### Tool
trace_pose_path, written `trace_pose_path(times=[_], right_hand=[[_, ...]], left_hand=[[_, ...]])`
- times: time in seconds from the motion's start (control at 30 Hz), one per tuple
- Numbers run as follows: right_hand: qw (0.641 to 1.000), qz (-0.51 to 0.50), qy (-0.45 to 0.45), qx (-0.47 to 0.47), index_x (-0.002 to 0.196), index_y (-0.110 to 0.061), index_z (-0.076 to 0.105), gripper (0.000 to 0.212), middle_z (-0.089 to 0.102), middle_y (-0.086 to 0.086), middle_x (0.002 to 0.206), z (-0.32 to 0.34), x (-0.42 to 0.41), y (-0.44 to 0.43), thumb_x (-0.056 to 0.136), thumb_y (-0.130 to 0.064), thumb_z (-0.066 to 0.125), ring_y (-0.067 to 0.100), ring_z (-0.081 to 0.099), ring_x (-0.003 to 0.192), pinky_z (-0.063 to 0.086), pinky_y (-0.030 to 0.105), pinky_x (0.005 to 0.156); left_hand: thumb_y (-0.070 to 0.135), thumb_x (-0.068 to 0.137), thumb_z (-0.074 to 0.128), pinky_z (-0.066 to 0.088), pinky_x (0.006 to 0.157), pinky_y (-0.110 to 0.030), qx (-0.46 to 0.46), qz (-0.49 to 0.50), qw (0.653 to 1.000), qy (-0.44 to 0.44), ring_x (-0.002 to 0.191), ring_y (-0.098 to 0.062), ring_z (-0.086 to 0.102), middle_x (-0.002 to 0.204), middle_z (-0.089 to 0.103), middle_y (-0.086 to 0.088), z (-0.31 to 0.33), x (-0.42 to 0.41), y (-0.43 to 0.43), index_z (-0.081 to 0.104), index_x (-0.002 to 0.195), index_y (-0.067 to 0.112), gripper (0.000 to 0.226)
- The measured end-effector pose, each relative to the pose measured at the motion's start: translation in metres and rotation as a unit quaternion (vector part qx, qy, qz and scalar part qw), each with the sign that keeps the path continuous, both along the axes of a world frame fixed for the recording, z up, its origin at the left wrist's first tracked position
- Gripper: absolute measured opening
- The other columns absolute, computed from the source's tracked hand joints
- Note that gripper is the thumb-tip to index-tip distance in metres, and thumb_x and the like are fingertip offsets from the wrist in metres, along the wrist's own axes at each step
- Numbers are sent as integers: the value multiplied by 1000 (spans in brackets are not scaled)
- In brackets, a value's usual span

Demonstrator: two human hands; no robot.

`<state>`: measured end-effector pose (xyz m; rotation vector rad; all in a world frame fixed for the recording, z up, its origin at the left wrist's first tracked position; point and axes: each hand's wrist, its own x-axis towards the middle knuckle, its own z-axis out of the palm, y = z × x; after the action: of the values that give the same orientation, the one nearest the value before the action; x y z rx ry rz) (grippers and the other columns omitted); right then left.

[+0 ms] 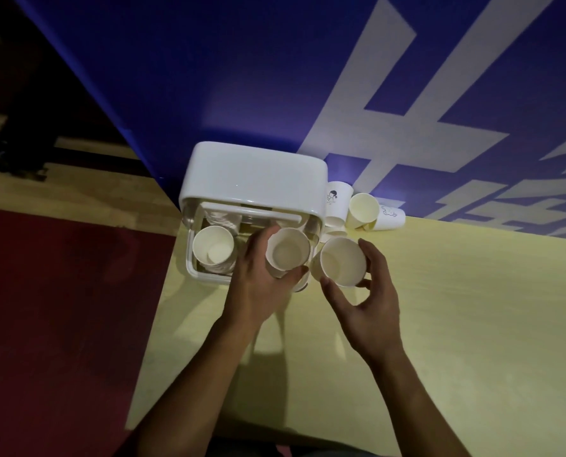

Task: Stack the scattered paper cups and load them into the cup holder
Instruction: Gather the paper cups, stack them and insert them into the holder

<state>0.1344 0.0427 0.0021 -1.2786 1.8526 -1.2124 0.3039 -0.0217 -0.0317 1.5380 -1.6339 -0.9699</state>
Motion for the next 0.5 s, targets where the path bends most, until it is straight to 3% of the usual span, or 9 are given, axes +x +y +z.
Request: trace_pose_path(times=[0.13, 0.33, 0.5], right_hand=[[1000, -6, 3, 2, 141, -22, 49, 71, 54, -29, 133, -1, -6, -1, 78, -38, 80, 1, 56, 121, 48, 11, 84], [1000, -1, 1, 1, 140, -26, 50, 69, 55, -31, 131, -1, -8, -6, 79, -39, 80, 3, 56, 121, 48, 11, 84], [1000, 10, 3, -3, 142, -22, 50, 71, 57, -18, 137, 1, -5, -12, 80, -38, 80, 10, 56, 125, 50, 17, 87]], left_hand=[[39, 71, 90, 50, 99, -38, -1, -18, 999, -48, 121, -17, 56, 134, 60, 7, -19, -1, -1, 53, 137, 26, 76], [35, 72, 90, 47, 99, -29, 42, -8, 996, -77, 124, -12, 53, 137, 57, 7, -33, 0, -4, 52, 139, 26, 77], [36, 70, 91, 49, 101, -30, 65, -2, 994, -87, 122, -10, 54, 137, 58, 12, -33, -2, -10, 52, 138, 31, 78]])
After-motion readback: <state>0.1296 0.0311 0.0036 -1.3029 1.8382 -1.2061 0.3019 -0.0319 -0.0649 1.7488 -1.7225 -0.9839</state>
